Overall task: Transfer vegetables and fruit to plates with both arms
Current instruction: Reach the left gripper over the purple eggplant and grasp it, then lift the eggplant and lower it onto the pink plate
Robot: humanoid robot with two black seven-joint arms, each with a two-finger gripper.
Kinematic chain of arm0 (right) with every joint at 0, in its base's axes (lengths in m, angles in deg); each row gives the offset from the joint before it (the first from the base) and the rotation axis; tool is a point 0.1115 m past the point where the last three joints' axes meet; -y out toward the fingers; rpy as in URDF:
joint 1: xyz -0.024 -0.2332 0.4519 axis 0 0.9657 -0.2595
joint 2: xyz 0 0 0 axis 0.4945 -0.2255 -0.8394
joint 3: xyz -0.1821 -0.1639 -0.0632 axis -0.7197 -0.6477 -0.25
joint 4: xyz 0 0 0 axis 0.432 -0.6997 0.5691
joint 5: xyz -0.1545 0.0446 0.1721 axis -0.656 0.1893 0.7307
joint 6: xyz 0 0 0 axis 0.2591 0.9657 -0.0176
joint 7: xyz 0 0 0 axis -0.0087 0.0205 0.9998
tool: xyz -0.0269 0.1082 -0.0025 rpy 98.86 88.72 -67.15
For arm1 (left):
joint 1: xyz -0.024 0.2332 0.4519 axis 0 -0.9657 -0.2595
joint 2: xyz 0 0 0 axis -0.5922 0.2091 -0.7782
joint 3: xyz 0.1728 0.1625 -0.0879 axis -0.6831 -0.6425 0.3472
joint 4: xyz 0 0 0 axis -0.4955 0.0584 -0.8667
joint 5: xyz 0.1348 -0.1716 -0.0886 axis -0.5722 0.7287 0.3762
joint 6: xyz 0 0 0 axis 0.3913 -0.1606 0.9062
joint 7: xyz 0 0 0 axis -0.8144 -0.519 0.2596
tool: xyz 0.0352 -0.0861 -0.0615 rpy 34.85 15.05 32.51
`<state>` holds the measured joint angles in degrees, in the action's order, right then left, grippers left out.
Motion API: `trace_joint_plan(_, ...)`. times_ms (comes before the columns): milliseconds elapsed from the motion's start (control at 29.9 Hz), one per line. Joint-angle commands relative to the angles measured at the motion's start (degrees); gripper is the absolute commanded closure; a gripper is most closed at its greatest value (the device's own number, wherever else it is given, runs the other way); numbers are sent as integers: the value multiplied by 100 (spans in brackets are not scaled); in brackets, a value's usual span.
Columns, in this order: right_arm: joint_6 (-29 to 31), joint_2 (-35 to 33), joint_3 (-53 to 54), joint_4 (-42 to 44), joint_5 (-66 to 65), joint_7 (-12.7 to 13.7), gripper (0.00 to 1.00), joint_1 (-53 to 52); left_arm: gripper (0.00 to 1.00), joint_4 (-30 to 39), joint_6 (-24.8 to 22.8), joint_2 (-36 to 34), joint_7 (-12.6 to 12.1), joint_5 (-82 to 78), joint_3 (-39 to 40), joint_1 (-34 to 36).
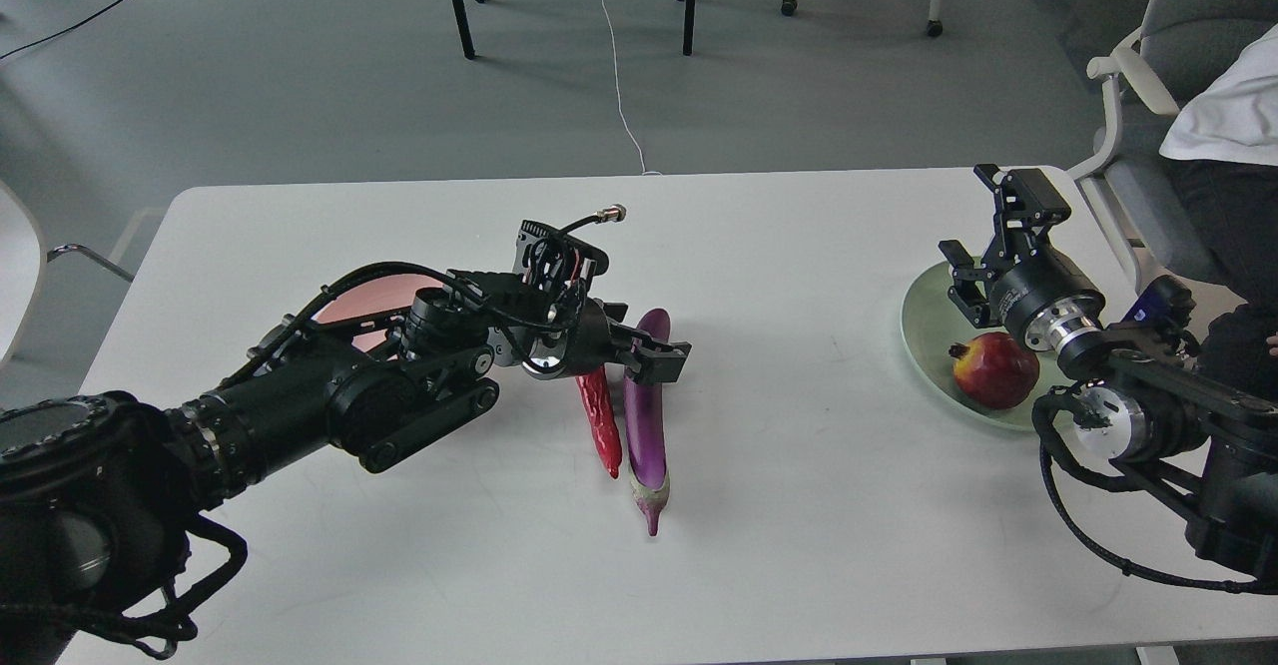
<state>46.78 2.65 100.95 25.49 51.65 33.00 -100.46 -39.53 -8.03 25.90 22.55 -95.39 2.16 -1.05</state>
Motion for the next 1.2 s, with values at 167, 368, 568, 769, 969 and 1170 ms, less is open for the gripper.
trace_joint_plan(167,-1,-19,0,-11,0,0,2,-25,2,5,-1,77,-1,17,0,-78)
trace_joint_plan(368,-1,-28,0,-11,0,0,2,-25,2,5,17,77,-1,-26,0,-201)
trace_joint_plan(568,-1,-19,0,-11,0,0,2,-25,2,-12,61,59,-1,-27,-26,-245)
trace_joint_plan(769,-1,7,0,-3,-9,0,2,-33,48,-4,43,77,34,-27,-26,-254)
trace_joint_plan(969,-1,-10,0,-3,-9,0,2,-7,76,-4,60,191,-10,-27,-9,-228)
trace_joint_plan(1170,-1,-2,0,-3,-9,0,2,2,86,31,78,410,-45,17,18,-26)
